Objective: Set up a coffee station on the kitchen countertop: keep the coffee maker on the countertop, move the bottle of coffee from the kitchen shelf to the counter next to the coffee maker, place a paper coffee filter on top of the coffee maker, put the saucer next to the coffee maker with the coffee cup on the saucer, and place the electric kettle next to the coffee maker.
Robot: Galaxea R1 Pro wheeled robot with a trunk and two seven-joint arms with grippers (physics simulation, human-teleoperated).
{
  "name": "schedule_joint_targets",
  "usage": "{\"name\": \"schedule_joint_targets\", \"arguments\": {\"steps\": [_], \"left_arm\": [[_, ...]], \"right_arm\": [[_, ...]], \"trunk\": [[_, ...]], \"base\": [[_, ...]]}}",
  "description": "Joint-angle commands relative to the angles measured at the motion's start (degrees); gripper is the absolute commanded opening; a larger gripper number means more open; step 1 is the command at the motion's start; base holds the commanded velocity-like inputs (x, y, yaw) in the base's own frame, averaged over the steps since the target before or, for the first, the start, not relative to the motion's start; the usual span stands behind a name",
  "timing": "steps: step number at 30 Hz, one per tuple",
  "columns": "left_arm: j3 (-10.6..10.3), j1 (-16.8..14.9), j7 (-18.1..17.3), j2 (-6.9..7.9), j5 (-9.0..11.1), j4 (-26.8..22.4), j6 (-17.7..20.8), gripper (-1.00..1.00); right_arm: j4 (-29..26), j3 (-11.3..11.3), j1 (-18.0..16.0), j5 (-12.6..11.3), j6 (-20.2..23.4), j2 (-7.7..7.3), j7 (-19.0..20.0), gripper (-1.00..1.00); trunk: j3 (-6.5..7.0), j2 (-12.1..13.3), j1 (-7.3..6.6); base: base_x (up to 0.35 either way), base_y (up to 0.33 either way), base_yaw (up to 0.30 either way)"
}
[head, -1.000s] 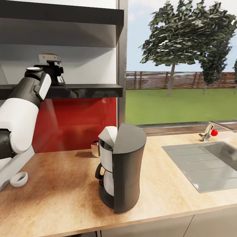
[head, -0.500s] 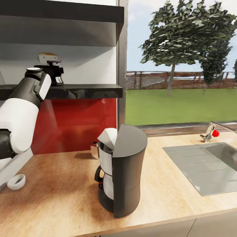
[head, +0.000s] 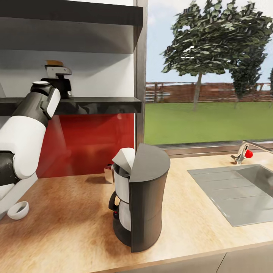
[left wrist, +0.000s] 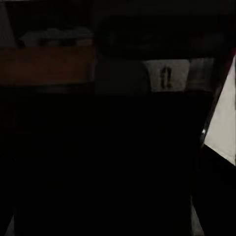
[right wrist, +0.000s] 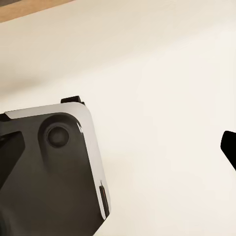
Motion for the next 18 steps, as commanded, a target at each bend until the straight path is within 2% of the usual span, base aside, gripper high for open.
{"name": "schedule_joint_targets", "arguments": {"steps": [1,18], "left_arm": [[-0.20,0.01,0.15,0.06,-0.07,-0.08,0.33,-1.00],[-0.16,0.02,0.25,0.14,-0.13,-0.09,0.34,-1.00]], "right_arm": [[0.06,-0.17,-0.02,-0.41,-0.22,0.01,0.10,1.00],[0.06,-0.17,-0.02,-0.41,-0.22,0.09,0.10,1.00]], "trunk": [[-0.02,-0.04,0.02],[-0.02,-0.04,0.02]], "base": [[0.000,0.000,0.000],[0.000,0.000,0.000]]}}
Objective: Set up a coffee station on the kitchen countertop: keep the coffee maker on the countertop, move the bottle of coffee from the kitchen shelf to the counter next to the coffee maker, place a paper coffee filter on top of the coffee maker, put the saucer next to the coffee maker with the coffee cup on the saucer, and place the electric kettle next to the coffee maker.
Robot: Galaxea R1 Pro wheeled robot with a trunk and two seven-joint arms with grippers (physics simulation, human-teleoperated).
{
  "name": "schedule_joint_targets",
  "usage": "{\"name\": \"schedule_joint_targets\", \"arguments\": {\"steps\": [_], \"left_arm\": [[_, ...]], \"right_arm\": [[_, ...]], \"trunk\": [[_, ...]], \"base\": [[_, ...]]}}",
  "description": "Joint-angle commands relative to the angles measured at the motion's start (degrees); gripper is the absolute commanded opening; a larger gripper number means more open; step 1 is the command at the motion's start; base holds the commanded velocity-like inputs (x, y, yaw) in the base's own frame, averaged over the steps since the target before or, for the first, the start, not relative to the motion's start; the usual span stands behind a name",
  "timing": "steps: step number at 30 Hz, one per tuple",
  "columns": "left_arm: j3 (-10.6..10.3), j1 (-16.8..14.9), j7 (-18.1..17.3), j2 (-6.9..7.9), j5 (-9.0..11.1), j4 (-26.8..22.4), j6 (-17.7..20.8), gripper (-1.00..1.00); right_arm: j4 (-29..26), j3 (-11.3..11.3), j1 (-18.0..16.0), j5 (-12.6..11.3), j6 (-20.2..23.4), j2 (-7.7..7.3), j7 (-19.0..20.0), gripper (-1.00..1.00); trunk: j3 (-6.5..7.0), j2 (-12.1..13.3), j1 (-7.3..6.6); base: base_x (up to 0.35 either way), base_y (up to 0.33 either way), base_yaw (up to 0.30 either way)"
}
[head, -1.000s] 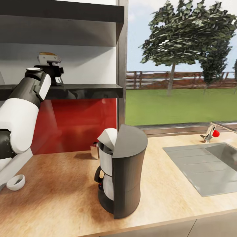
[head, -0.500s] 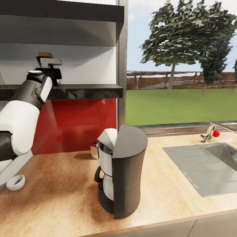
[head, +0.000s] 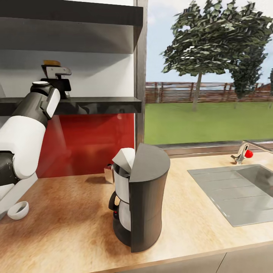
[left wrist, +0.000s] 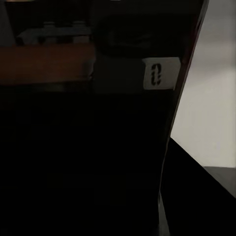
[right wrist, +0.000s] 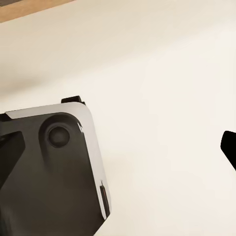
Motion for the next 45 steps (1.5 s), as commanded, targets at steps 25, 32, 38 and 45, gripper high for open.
{"name": "schedule_joint_targets", "arguments": {"steps": [25,32,38,45], "left_arm": [[-0.31,0.00,0.15,-0.05,-0.25,-4.55,4.38,-1.00],[-0.39,0.00,0.15,-0.05,-0.24,-4.82,4.70,-1.00],[-0.40,0.00,0.15,-0.05,-0.27,-4.83,4.73,-1.00],[-0.51,0.04,0.15,-0.05,-0.20,-4.83,4.71,-1.00]], "right_arm": [[0.06,-0.17,-0.02,-0.41,-0.22,0.11,0.14,1.00],[0.05,-0.15,-0.02,-0.41,-0.22,0.11,0.13,1.00],[0.05,-0.16,-0.02,-0.41,-0.23,0.19,0.12,1.00],[-0.01,-0.17,-0.02,-0.41,-0.30,0.27,0.16,1.00]], "trunk": [[-0.02,-0.04,0.02],[-0.02,-0.04,0.02],[-0.02,-0.04,0.02],[-0.02,-0.04,0.02]], "base": [[-0.225,0.000,0.000],[-0.335,0.000,0.000],[-0.335,0.000,0.000],[-0.335,-0.051,0.000]]}}
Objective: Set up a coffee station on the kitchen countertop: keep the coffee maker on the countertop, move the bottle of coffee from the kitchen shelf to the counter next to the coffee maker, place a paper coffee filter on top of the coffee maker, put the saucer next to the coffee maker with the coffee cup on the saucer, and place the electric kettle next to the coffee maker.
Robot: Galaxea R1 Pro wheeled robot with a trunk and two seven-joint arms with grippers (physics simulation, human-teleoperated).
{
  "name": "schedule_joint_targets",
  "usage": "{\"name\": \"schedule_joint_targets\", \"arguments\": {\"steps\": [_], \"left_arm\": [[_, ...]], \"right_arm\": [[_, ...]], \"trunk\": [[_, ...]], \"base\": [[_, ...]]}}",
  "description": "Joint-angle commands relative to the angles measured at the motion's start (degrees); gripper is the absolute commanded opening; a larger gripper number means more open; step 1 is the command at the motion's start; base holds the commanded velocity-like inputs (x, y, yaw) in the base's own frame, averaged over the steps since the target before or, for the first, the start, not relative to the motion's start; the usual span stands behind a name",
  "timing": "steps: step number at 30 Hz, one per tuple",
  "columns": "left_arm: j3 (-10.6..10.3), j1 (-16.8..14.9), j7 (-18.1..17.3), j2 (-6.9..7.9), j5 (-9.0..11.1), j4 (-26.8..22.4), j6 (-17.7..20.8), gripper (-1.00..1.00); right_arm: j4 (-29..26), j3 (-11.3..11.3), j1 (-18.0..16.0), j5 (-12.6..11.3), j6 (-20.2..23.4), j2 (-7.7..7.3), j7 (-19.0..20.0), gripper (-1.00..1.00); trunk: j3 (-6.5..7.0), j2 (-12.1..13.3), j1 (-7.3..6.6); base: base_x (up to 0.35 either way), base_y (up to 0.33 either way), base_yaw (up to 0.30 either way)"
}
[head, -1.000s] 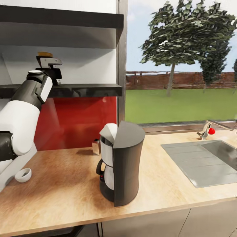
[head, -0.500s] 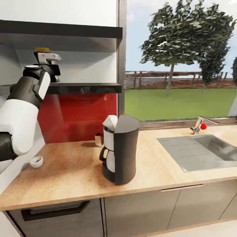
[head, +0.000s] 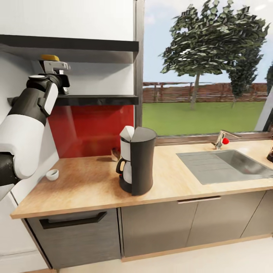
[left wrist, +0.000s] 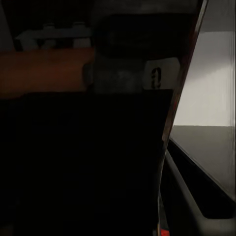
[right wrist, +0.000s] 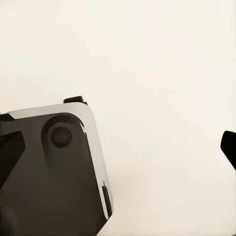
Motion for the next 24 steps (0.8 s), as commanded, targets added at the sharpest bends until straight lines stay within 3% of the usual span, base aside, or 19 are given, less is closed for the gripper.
{"name": "schedule_joint_targets", "arguments": {"steps": [1,16,20,24], "left_arm": [[-0.26,0.00,0.13,0.04,-0.20,-0.08,0.35,-1.00],[-0.31,0.43,-0.24,0.04,0.36,-0.32,0.47,-1.00],[-0.14,2.06,-0.35,0.08,0.47,-1.69,0.47,-1.00],[0.02,4.94,-1.46,0.12,0.41,-6.20,1.16,-1.00]], "right_arm": [[0.05,-0.17,-0.02,-0.41,-0.22,0.04,0.12,1.00],[0.04,-0.22,-0.02,-0.41,-0.22,0.12,0.14,1.00],[0.04,-0.22,-0.02,-0.41,-0.22,0.12,0.14,1.00],[0.04,-0.20,-0.02,-0.41,-0.22,0.16,0.14,1.00]], "trunk": [[-0.02,-0.05,-0.02],[-0.02,-0.05,-0.02],[-0.02,-0.05,-0.02],[-0.02,-0.05,-0.02]], "base": [[-0.336,-0.115,0.000],[-0.300,-0.094,0.000],[-0.236,-0.006,0.000],[-0.161,-0.001,0.000]]}}
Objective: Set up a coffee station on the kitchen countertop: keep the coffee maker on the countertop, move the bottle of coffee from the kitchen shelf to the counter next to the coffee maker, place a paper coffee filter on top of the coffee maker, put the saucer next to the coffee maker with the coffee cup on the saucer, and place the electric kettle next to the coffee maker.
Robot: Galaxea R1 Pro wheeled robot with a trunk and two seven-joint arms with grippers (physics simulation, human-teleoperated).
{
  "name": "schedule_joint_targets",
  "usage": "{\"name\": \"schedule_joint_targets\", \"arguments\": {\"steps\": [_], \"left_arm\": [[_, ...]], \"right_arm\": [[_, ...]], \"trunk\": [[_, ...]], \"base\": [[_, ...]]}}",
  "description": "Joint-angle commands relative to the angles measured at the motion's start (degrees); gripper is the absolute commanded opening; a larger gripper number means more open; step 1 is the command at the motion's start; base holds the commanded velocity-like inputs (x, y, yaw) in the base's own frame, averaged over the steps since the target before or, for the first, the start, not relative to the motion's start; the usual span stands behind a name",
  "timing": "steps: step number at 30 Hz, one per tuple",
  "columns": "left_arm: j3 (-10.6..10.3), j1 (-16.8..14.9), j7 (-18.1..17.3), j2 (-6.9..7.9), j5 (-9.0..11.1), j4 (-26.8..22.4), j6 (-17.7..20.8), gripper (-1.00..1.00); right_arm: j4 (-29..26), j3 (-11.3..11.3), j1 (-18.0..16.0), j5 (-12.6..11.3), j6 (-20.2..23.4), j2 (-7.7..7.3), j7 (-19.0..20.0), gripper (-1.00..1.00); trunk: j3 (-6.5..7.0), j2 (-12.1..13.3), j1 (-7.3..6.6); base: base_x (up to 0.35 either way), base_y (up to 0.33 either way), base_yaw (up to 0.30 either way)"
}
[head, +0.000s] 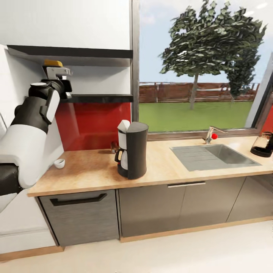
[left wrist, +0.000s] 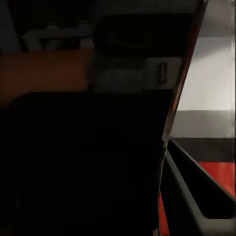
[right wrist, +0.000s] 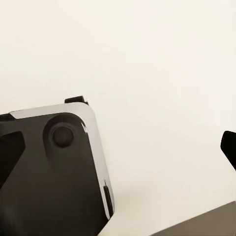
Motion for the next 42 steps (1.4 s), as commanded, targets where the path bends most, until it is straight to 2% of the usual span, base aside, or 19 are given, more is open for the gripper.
{"name": "schedule_joint_targets", "arguments": {"steps": [1,4,5,7,12,17,18,19,22,25,31,33,34,35,37,38,39,40,42], "left_arm": [[-0.19,0.25,-0.16,0.06,-0.23,-0.59,0.68,-1.00],[-0.18,0.93,-2.36,0.15,-0.32,-2.74,2.67,-1.00],[-0.17,1.54,-5.61,0.83,-0.27,-5.27,3.77,-1.00],[-0.12,2.13,-7.20,1.63,0.07,-6.80,4.00,-1.00],[0.19,3.47,-15.12,3.63,1.19,-10.90,6.02,-1.00],[2.18,4.72,-23.59,6.50,2.19,-14.34,7.99,-1.00],[2.78,4.84,-25.95,7.00,2.48,-14.64,8.16,-1.00],[3.66,4.96,-31.33,8.29,2.76,-14.96,8.37,-1.00],[4.17,5.68,-37.73,10.15,2.92,-15.11,8.50,-1.00],[6.87,9.42,-44.16,11.77,3.14,-16.68,8.49,-1.00],[12.27,17.33,-51.37,12.19,3.12,-21.24,8.14,-1.00],[16.18,25.77,-54.39,12.17,3.16,-24.14,7.04,-1.00],[16.72,27.48,-54.51,12.13,3.08,-24.31,6.17,-1.00],[17.19,29.84,-54.50,12.06,2.96,-24.25,3.84,-1.00],[17.49,35.40,-53.93,11.54,2.63,-23.94,-3.55,-1.00],[17.50,36.68,-53.59,11.31,2.59,-23.89,-4.52,-1.00],[17.45,39.09,-52.17,10.50,2.53,-23.79,-5.81,-1.00],[17.44,39.63,-51.64,10.21,2.51,-23.75,-6.13,-1.00],[17.32,42.29,-47.49,8.05,2.33,-23.66,-9.43,-1.00]], "right_arm": [[0.06,-0.18,-0.02,-0.41,-0.22,0.02,0.11,1.00],[0.06,-0.20,-0.02,-0.41,-0.22,0.05,0.11,1.00],[0.06,-0.20,-0.02,-0.41,-0.22,0.05,0.11,1.00],[0.06,-0.18,-0.02,-0.41,-0.22,0.05,0.10,1.00],[0.06,-0.20,-0.02,-0.41,-0.22,0.06,0.04,1.00],[0.06,-0.23,-0.02,-0.42,-0.22,0.07,0.03,1.00],[0.06,-0.23,-0.02,-0.41,-0.22,0.10,0.03,1.00],[0.06,-0.23,-0.02,-0.46,-0.22,0.18,0.02,1.00],[0.01,-0.24,-0.04,-0.48,-0.26,0.22,0.02,1.00],[-0.13,-0.24,-0.04,-0.49,-0.29,0.23,0.02,1.00],[-0.20,-0.29,-0.03,-0.49,-0.31,0.23,0.02,1.00],[-0.21,-0.32,-0.04,-0.57,-0.31,0.29,0.02,1.00],[-0.21,-0.32,-0.03,-0.57,-0.31,0.30,0.02,1.00],[-0.21,-0.36,-0.03,-0.62,-0.35,0.28,0.02,1.00],[-0.21,-0.48,-0.02,-0.71,-0.42,0.24,0.02,1.00],[-0.21,-0.48,-0.02,-0.73,-0.44,0.24,0.02,1.00],[-0.22,-0.49,-0.02,-0.75,-0.47,0.24,0.02,1.00],[-0.22,-0.49,-0.02,-0.75,-0.47,0.23,0.02,1.00],[-0.25,-0.50,-0.02,-0.75,-0.48,0.23,0.03,1.00]], "trunk": [[-0.02,-0.03,0.01],[-0.02,-0.03,0.01],[-0.02,-0.03,0.01],[-0.02,-0.03,0.01],[-0.02,-0.03,0.01],[-0.02,-0.03,0.01],[-0.02,-0.03,0.01],[-0.02,-0.03,0.01],[-0.02,-0.03,0.01],[-0.02,-0.03,0.01],[-0.02,-0.03,0.01],[-0.02,-0.03,0.01],[-0.02,-0.03,0.01],[-0.02,-0.03,0.01],[-0.02,-0.03,0.01],[-0.02,-0.03,0.01],[-0.02,-0.03,0.01],[-0.02,-0.03,0.01],[-0.02,-0.03,0.01]], "base": [[-0.067,0.000,0.000],[-0.031,0.000,0.000],[-0.005,0.000,0.000],[-0.002,0.000,0.000],[0.000,0.000,0.000],[0.000,0.000,0.000],[0.000,0.000,0.000],[0.000,0.000,0.000],[0.000,0.000,0.000],[0.000,0.000,0.000],[0.000,0.000,0.000],[0.000,0.000,0.000],[0.000,0.000,0.000],[0.000,0.000,0.000],[0.000,0.000,0.000],[0.000,0.000,0.000],[0.000,0.000,0.000],[0.000,0.000,0.000],[0.000,0.000,0.000]]}}
